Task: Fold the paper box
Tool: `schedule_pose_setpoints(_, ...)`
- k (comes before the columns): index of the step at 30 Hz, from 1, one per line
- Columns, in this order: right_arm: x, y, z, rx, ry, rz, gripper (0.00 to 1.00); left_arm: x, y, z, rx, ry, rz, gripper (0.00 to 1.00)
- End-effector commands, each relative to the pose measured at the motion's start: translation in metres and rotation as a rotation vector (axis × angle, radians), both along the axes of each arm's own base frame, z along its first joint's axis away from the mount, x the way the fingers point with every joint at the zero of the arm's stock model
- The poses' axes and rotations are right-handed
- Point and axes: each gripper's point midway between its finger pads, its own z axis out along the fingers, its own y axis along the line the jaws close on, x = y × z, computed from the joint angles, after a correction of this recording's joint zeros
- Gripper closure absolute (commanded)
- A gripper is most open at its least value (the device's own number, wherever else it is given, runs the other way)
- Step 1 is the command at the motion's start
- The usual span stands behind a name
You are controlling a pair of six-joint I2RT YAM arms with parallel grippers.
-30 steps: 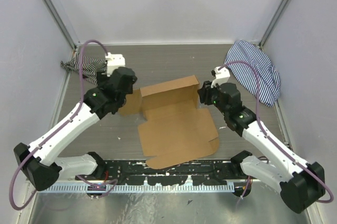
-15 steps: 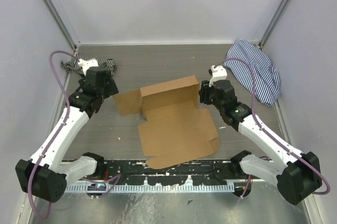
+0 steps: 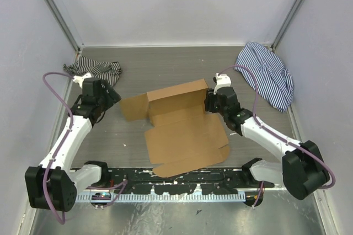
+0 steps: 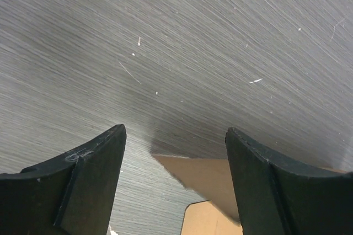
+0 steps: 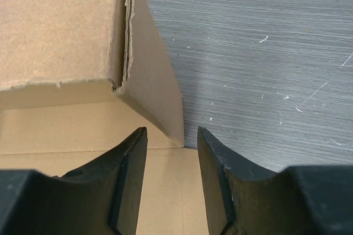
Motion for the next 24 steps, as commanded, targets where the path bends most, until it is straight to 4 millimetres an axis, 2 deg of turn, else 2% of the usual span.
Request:
schedule_pose_setpoints(1, 0.019, 0.012, 0.019, 0.082, -0.098, 0.009, 0.53, 0.011, -0.013, 0.003, -0.082, -0.066, -0.024, 0.21)
schedule_pose_setpoints(4, 0.023, 0.013, 0.013, 0.087, -0.096, 0.003, 0.59, 0.011, -0.017, -0.003, -0.094, -0.06, -0.037, 0.22)
schedule_pose_setpoints(10, 0.027, 0.015, 0.005, 0.099, -0.088, -0.001, 0.83, 0.001, -0.03, -0.005, -0.151, -0.07, -0.091, 0.3)
schedule_pose_setpoints(12, 0.026, 0.016, 0.004, 0.106, -0.088, -0.003, 0.87, -0.004, -0.034, -0.004, -0.175, -0.084, -0.107, 0.32)
schedule_pose_setpoints(17, 0.026, 0.016, 0.005, 0.121, -0.076, -0.017, 0.95, -0.017, -0.045, 0.003, -0.219, -0.115, -0.16, 0.36)
schedule_pose_setpoints(22, 0.028, 0.016, 0.007, 0.13, -0.056, -0.033, 0.97, -0.033, -0.05, 0.0, -0.226, -0.108, -0.187, 0.37)
schedule_pose_setpoints(24, 0.028, 0.016, 0.009, 0.141, -0.049, -0.046, 0.97, -0.039, -0.053, -0.007, -0.23, -0.103, -0.194, 0.37)
